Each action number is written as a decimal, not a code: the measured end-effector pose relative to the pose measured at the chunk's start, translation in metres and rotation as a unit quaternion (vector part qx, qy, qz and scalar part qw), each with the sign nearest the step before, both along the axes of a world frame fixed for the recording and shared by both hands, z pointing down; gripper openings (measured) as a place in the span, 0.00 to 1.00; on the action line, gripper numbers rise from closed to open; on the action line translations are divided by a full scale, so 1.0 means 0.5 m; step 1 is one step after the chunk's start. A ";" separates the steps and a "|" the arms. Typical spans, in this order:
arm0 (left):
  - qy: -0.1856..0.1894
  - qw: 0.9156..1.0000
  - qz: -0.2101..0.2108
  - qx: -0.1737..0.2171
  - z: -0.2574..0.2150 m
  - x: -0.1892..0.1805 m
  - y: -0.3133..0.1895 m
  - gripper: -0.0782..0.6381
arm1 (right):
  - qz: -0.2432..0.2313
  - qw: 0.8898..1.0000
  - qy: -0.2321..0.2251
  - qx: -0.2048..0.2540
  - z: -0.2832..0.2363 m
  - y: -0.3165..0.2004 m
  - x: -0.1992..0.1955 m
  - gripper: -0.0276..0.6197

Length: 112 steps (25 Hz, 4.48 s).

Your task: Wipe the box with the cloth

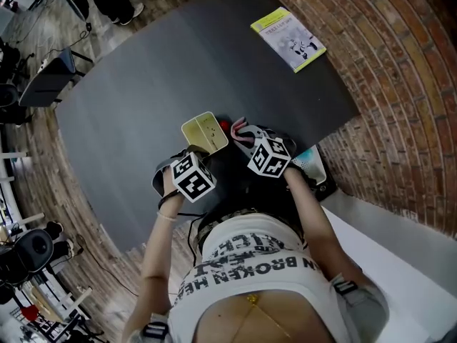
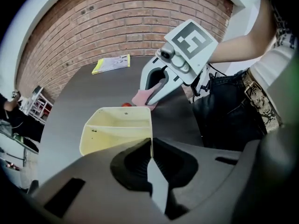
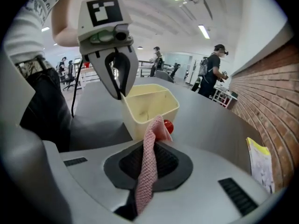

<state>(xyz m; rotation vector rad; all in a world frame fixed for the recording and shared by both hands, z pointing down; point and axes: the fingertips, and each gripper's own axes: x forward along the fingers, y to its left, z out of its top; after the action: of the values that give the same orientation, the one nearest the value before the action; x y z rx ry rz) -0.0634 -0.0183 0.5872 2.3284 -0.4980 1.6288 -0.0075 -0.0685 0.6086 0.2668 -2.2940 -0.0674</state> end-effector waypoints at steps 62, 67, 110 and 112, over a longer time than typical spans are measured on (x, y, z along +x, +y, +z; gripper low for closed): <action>-0.133 0.931 0.287 0.181 -0.028 -0.081 -0.080 0.31 | 0.106 0.993 -0.031 -0.039 0.004 -0.014 0.057 0.07; -0.177 0.907 0.329 0.194 -0.004 -0.074 -0.092 0.31 | 0.106 0.993 -0.030 -0.039 0.004 -0.017 0.059 0.07; 0.011 0.990 0.130 0.046 0.011 0.032 -0.022 0.14 | 0.000 0.999 -0.036 -0.029 0.002 -0.116 0.010 0.07; 0.013 0.990 0.129 0.047 0.008 0.030 -0.023 0.14 | -0.005 0.999 -0.036 -0.027 0.001 -0.113 0.008 0.07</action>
<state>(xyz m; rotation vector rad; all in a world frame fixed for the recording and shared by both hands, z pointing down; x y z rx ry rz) -0.0484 -0.0299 0.5914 2.5700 -0.2841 1.7164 -0.0034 -0.1248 0.6092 0.2336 -2.3645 -0.0018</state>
